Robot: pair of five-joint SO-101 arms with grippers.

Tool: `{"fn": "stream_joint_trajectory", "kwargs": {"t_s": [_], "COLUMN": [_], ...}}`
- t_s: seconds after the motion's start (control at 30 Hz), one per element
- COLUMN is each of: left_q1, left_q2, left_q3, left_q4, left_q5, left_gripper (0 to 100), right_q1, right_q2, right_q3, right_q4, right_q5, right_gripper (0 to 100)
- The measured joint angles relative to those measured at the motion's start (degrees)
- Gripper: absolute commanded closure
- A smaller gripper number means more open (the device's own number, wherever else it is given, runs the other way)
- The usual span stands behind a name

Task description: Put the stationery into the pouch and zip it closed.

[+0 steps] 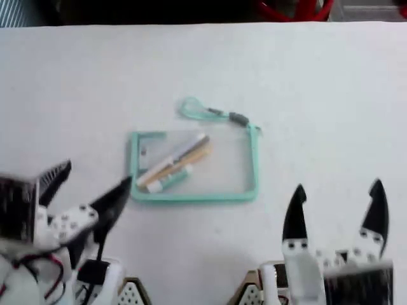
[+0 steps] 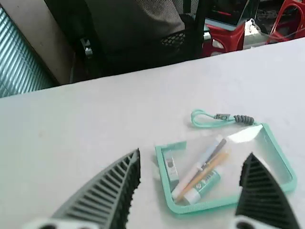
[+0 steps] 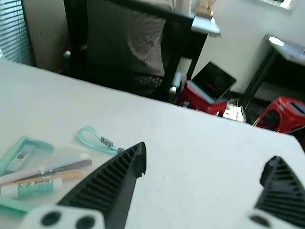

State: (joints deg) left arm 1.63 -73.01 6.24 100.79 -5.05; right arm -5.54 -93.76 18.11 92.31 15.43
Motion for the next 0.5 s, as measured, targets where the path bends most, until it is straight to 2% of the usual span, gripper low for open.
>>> {"fn": "stream_joint_trajectory", "kwargs": {"t_s": [0.1, 0.3, 0.5], "left_q1": [-2.90, -15.56, -18.11], "left_q2": [-9.41, -29.80, -31.03], "left_q3": [8.79, 29.27, 45.71], "left_q4": [-4.57, -20.84, -27.34], "left_q5": [0.00, 0.00, 0.00], "left_gripper": [68, 68, 69], "right_q1": [-0.35, -0.09, 0.00], "right_q2": [-7.21, -9.85, -9.93], "right_q3": [-0.44, -1.41, -0.18], "right_q4": [-0.18, -1.76, -4.84], "right_q5": [0.00, 0.00, -0.79], "right_gripper": [61.3, 61.3, 61.3]}}
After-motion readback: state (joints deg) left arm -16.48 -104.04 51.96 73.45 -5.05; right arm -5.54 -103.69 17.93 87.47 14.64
